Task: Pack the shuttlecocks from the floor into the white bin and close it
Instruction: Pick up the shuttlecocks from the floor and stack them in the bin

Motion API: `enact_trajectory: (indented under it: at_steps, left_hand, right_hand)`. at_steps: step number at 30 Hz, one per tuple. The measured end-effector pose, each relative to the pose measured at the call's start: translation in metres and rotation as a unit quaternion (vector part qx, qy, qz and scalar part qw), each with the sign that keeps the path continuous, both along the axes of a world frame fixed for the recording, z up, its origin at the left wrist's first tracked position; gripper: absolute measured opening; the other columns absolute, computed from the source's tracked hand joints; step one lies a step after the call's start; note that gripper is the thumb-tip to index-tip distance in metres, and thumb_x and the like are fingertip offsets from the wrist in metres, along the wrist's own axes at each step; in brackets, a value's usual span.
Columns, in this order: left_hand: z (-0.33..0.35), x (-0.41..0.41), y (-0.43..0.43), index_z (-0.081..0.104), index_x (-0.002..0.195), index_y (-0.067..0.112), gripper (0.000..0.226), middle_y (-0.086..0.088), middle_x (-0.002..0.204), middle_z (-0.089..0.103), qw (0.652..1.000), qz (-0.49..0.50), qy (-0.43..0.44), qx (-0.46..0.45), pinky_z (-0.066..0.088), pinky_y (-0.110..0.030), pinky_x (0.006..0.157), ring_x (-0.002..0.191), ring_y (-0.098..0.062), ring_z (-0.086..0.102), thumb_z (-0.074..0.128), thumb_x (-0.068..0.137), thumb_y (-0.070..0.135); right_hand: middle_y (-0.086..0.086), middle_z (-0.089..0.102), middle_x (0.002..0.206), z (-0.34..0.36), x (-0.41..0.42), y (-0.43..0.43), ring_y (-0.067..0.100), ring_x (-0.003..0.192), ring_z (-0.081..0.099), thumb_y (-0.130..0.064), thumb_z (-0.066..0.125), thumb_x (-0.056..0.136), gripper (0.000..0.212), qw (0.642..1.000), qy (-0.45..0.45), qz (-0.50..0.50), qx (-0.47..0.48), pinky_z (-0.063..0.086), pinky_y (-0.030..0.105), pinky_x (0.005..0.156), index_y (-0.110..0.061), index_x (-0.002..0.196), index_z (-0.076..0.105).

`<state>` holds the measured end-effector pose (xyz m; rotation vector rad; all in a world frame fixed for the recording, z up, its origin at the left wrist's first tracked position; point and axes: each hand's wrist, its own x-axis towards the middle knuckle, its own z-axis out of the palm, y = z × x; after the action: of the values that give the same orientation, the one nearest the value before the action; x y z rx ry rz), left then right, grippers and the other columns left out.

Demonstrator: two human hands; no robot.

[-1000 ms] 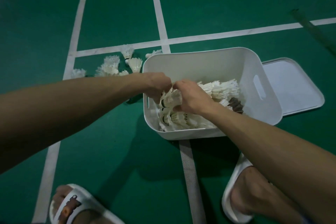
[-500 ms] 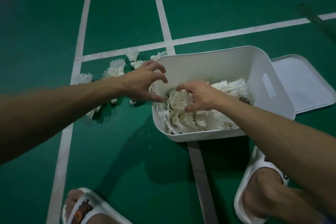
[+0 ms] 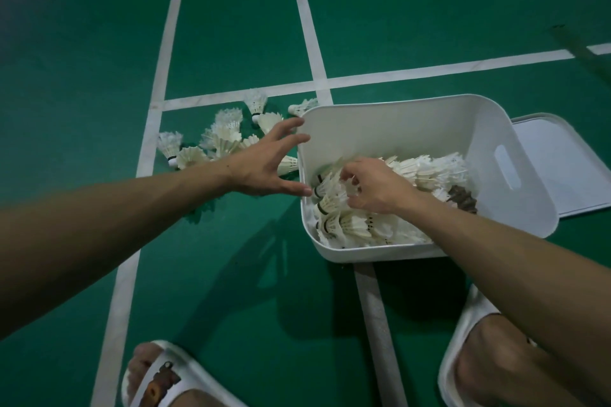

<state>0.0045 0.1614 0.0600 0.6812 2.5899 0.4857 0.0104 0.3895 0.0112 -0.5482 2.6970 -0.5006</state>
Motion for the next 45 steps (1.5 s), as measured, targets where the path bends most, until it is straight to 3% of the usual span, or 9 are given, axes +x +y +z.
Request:
enact_trajectory:
  at_steps: [5, 10, 12, 15, 22, 28, 33, 38, 45]
  left_hand:
    - [0.000, 0.000, 0.001, 0.020, 0.151, 0.016, 0.112, 0.005, 0.159, -0.006, 1.000, 0.005, -0.004, 0.003, 0.021, -0.035, 0.114, 0.144, -0.019, 0.015, 0.058, 0.061, 0.071]
    - [0.000, -0.001, 0.003, 0.020, 0.150, 0.016, 0.110, 0.006, 0.158, -0.006, 1.000, 0.010, -0.005, 0.005, 0.022, -0.035, 0.114, 0.143, -0.020, 0.018, 0.059, 0.062, 0.070]
    - [0.000, -0.001, 0.002, 0.020, 0.150, 0.017, 0.110, 0.007, 0.158, -0.007, 1.000, 0.009, -0.006, 0.006, 0.022, -0.033, 0.113, 0.143, -0.020, 0.019, 0.059, 0.062, 0.070]
    - [-0.001, -0.001, 0.001, 0.021, 0.150, 0.018, 0.109, 0.008, 0.158, -0.006, 1.000, 0.010, -0.007, 0.007, 0.025, -0.034, 0.112, 0.142, -0.022, 0.022, 0.058, 0.062, 0.071]
    - [0.001, -0.001, 0.003, 0.023, 0.149, 0.018, 0.107, 0.005, 0.158, -0.005, 1.000, 0.009, -0.014, 0.009, 0.027, -0.039, 0.115, 0.142, -0.024, 0.020, 0.059, 0.062, 0.069]
    - [0.000, -0.002, 0.003, 0.023, 0.149, 0.019, 0.108, 0.008, 0.157, -0.007, 1.000, 0.010, -0.013, 0.006, 0.024, -0.034, 0.112, 0.142, -0.024, 0.021, 0.058, 0.061, 0.071]
    - [-0.001, -0.001, 0.002, 0.022, 0.149, 0.019, 0.107, 0.008, 0.158, -0.007, 1.000, 0.010, -0.011, 0.006, 0.025, -0.031, 0.111, 0.141, -0.024, 0.023, 0.058, 0.063, 0.070]
    - [0.000, -0.001, 0.004, 0.023, 0.149, 0.020, 0.107, 0.010, 0.157, -0.008, 1.000, 0.012, -0.019, 0.007, 0.025, -0.035, 0.113, 0.142, -0.023, 0.020, 0.059, 0.062, 0.070]
    - [-0.001, -0.002, 0.004, 0.022, 0.149, 0.020, 0.108, 0.009, 0.157, -0.008, 1.000, 0.011, -0.014, 0.005, 0.026, -0.038, 0.113, 0.142, -0.025, 0.020, 0.059, 0.061, 0.070]
  right_hand:
    - [0.000, 0.051, 0.135, 0.013, -0.006, 0.005, 0.016, 0.098, 0.058, -0.012, 0.065, 0.079, 0.058, 0.994, -0.087, 0.019, -0.056, 0.050, 0.029, 0.079, -0.026, 0.134, 0.050]
    - [-0.001, 0.045, 0.141, 0.009, -0.010, 0.006, 0.016, 0.115, 0.050, -0.037, 0.081, 0.072, 0.081, 0.993, -0.104, 0.056, -0.023, 0.046, 0.033, 0.093, -0.032, 0.142, 0.039]
    - [-0.001, 0.047, 0.138, 0.003, -0.008, 0.003, 0.014, 0.114, 0.048, -0.041, 0.080, 0.073, 0.075, 0.995, -0.070, 0.069, -0.001, 0.043, 0.033, 0.098, -0.032, 0.138, 0.044]
    - [0.000, 0.051, 0.130, 0.004, -0.009, 0.005, 0.010, 0.099, 0.045, -0.039, 0.078, 0.075, 0.059, 0.997, -0.045, 0.062, 0.011, 0.041, 0.028, 0.089, -0.022, 0.127, 0.055]
    - [-0.002, 0.054, 0.109, 0.020, -0.014, 0.018, 0.016, 0.090, 0.058, -0.029, 0.080, 0.074, 0.050, 0.993, -0.056, -0.048, -0.091, 0.050, 0.028, 0.072, -0.024, 0.118, 0.058]
    - [0.000, 0.052, 0.120, 0.000, 0.000, 0.000, 0.014, 0.100, 0.049, -0.035, 0.081, 0.073, 0.055, 0.999, -0.029, 0.006, -0.035, 0.046, 0.036, 0.094, -0.024, 0.121, 0.057]
    - [0.000, 0.055, 0.121, 0.000, 0.004, -0.003, 0.013, 0.097, 0.048, -0.040, 0.081, 0.071, 0.058, 0.999, -0.007, -0.018, -0.041, 0.045, 0.035, 0.095, -0.021, 0.122, 0.059]
    - [0.000, 0.047, 0.134, 0.007, 0.006, -0.002, 0.020, 0.121, 0.047, -0.048, 0.083, 0.067, 0.078, 1.000, -0.019, 0.004, -0.012, 0.041, 0.037, 0.102, -0.026, 0.134, 0.049]
    - [-0.002, 0.046, 0.136, 0.013, 0.006, -0.002, 0.019, 0.125, 0.043, -0.055, 0.079, 0.068, 0.079, 1.000, -0.016, -0.011, 0.003, 0.040, 0.041, 0.103, -0.032, 0.135, 0.045]
